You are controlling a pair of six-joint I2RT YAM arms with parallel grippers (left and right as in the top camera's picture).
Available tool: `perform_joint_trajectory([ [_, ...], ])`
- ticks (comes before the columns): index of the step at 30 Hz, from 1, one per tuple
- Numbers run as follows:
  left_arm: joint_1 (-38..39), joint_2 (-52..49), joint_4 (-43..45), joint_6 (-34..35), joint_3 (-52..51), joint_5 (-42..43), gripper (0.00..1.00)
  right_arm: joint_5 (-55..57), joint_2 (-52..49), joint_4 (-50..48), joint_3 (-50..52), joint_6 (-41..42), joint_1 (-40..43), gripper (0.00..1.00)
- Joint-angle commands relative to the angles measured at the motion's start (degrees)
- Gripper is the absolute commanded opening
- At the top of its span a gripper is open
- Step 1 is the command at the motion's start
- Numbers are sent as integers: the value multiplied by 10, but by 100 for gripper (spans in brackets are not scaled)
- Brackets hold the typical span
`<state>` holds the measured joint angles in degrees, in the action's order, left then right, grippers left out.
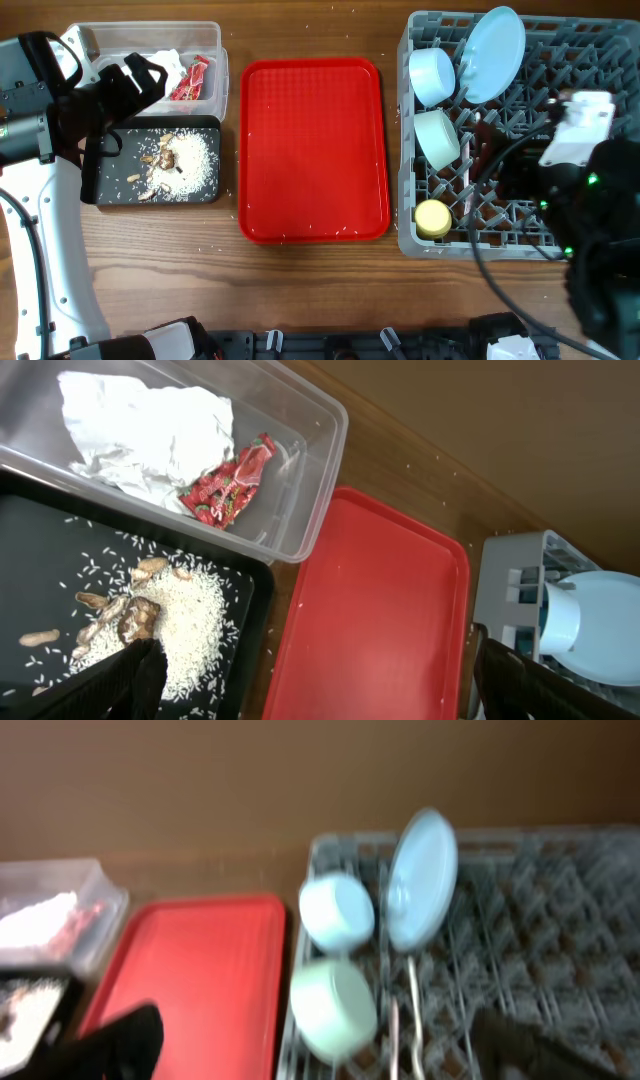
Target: Sort waste into correct bins and load items into the dishwasher rack
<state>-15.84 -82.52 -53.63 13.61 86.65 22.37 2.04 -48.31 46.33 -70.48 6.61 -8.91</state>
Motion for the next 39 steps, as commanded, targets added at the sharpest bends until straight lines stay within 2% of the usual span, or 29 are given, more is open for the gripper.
perform_joint_trajectory([
  [1,-3,-3,1,-12,4,1,100,-83,101,-147,188,-104,21,100],
  [4,-3,-3,1,-12,4,1,100,-103,224,-344,411,-68,24,100],
  [6,-3,-3,2,-12,4,1,100,-103,308,-438,527,-50,24,100],
  [10,-3,-3,2,-12,4,1,100,-103,390,-472,637,-49,24,100],
  [17,-3,-3,2,-12,4,1,100,-103,482,-478,702,-50,24,100],
  [36,-3,0,0,-13,3,-1,100,-103,473,-469,702,-50,24,100],
  [37,-3,15,4,-14,3,-41,100,-103,473,-469,702,-50,24,100],
  [39,3,53,15,-39,-24,-53,100,-103,473,-469,702,-50,24,100],
])
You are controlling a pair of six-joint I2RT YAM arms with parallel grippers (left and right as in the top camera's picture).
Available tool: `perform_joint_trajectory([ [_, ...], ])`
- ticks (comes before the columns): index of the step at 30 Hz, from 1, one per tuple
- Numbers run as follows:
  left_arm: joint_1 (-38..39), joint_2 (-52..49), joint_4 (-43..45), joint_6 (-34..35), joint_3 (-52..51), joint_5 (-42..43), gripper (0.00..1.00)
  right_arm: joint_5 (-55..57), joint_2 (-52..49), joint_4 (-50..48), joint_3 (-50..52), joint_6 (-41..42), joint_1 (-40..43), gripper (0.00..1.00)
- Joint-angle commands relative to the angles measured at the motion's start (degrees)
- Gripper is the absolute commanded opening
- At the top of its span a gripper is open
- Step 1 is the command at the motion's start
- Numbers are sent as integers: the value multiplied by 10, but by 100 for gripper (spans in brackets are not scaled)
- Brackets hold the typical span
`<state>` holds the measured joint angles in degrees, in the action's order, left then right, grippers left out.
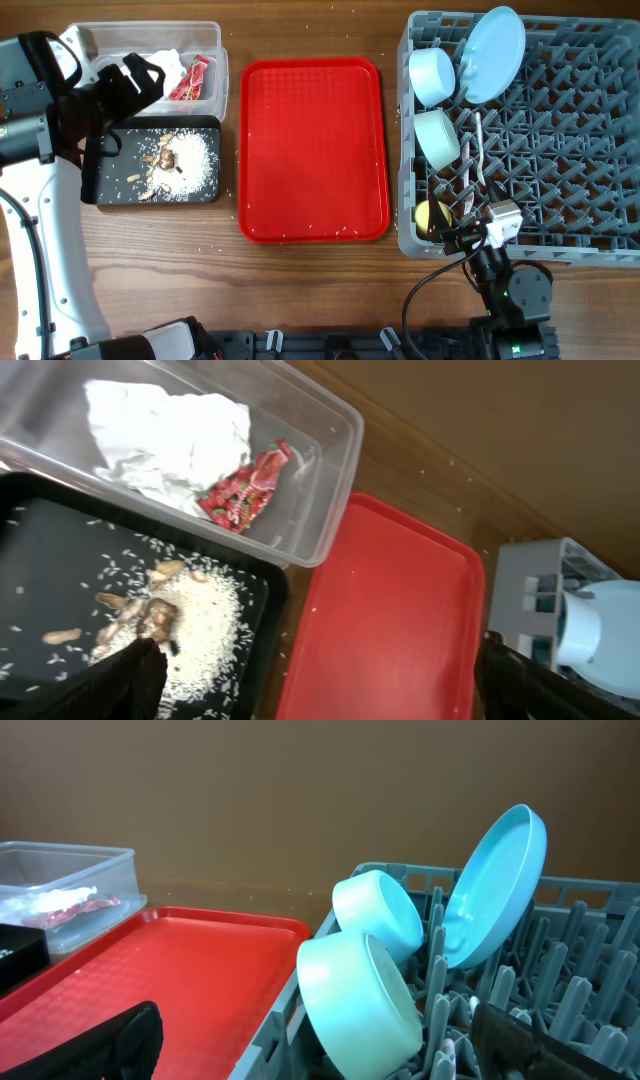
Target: Sort waste into correct bins and load items into the dishwasher rack
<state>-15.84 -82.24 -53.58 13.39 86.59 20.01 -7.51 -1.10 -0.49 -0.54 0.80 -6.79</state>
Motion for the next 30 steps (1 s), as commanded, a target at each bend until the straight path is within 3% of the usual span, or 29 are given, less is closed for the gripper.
perform_joint_trajectory([
  [1,23,83,53,-72,-66,-29,100,-7,1,-1,2,8,3,100],
  [3,59,148,157,-116,-163,-30,100,-7,1,-1,2,8,3,100],
  [5,82,233,290,-119,-295,-31,100,-7,1,-1,2,8,3,100],
  [8,89,417,517,-115,-553,-32,100,-7,1,-1,2,8,3,100],
  [10,89,504,575,-115,-651,-42,100,-7,1,-1,2,8,3,100],
  [13,89,632,588,-115,-760,-50,100,-7,1,-1,2,8,3,100],
  [18,90,732,554,-115,-819,-52,100,-7,1,-1,2,8,3,100],
  [24,90,802,473,-115,-824,-53,100,-7,1,-1,2,8,3,100],
  [30,90,821,508,-115,-863,-67,100,-7,1,-1,2,8,3,100],
])
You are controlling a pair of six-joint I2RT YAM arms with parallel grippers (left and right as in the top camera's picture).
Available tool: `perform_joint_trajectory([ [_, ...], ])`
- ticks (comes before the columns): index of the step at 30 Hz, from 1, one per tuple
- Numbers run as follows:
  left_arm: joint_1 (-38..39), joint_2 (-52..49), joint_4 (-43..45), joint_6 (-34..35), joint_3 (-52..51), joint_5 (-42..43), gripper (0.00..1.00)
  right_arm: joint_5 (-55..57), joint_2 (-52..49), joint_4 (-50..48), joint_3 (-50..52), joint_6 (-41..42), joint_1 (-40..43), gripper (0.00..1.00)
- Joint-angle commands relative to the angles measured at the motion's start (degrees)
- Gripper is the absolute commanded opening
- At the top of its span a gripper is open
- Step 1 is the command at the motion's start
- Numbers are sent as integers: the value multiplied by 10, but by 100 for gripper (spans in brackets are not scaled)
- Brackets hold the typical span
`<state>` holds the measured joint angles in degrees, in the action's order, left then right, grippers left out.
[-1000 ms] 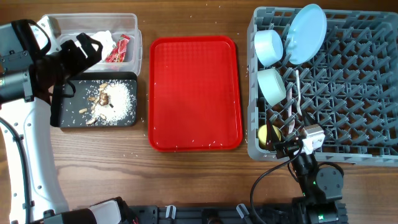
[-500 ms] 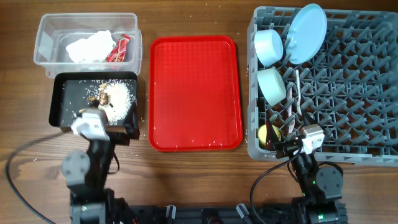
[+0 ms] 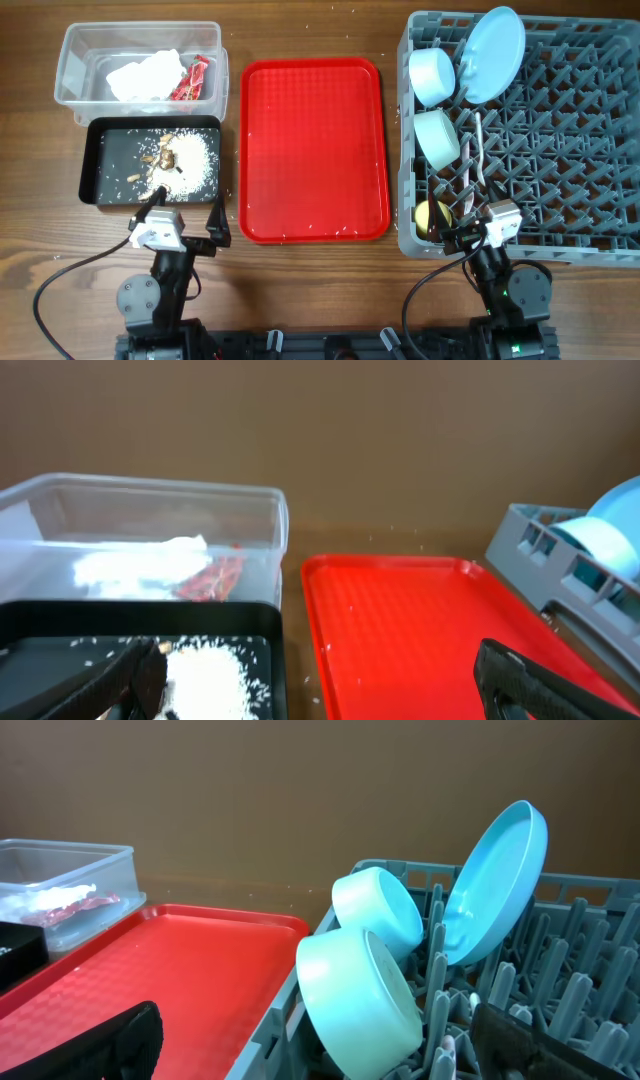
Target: Sort waste into correct bins and load items into the dishwasher rack
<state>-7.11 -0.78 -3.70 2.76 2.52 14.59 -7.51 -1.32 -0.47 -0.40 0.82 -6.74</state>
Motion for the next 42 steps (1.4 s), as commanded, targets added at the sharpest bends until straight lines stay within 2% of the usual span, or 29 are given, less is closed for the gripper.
perform_joint_trajectory([
  [1,2,6,9,-9,-22,-17,100,-7,3,-1,1,8,2,100],
  [5,2,6,4,10,-22,-21,100,-7,3,-1,1,8,2,100],
  [42,2,5,5,9,-22,-21,100,-7,3,-1,1,8,2,100],
])
